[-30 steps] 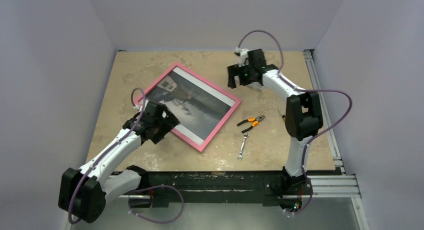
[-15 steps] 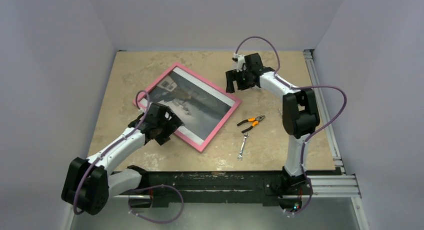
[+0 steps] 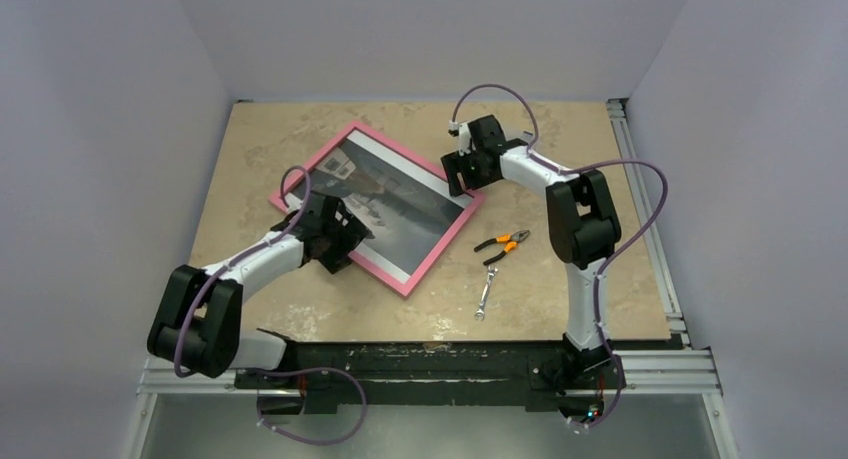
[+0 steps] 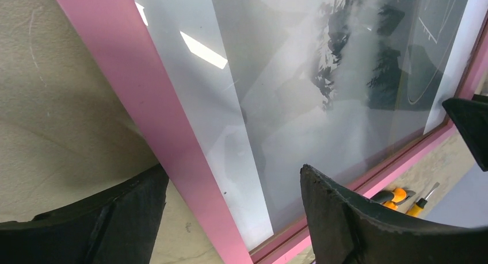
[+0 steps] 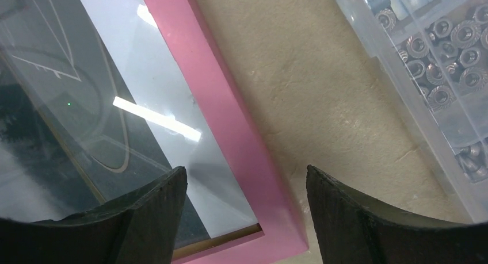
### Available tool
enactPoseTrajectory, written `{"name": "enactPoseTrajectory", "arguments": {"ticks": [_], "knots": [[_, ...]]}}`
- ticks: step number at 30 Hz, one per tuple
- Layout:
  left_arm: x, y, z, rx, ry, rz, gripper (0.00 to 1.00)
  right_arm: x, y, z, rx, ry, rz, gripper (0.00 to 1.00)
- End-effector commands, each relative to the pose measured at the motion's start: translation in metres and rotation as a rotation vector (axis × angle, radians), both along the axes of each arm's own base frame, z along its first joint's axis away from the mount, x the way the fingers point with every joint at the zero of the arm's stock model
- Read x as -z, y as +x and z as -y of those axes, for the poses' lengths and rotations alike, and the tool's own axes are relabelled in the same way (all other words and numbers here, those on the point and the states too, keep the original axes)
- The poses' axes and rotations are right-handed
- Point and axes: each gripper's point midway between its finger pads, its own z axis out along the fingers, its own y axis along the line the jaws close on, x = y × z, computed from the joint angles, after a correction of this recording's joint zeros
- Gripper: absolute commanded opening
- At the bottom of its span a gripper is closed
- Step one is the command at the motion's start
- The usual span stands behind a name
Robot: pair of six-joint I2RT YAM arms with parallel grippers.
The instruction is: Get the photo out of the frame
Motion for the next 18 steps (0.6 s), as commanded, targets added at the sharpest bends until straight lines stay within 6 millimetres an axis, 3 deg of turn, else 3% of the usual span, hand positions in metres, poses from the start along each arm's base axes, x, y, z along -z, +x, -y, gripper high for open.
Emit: {"name": "enactPoseTrajectory", "arguments": {"ticks": [1, 10, 18], "knots": [[-0.002, 0.021, -0.005, -0.01, 0.016, 0.032, 0.8, -0.002, 0.007, 0.005, 0.013, -0.041, 0.017, 0.71], [0.001, 0.038, -0.018, 0.004, 0.06, -0.017, 0.76, 0.022, -0.024, -0.005, 0.048, -0.049, -0.078, 0.39], [-0.006, 0.063, -0.021, 0.064, 0.095, -0.036, 0.78, 0.025, -0.07, -0.001, 0.164, -0.004, -0.144, 0.26]]}}
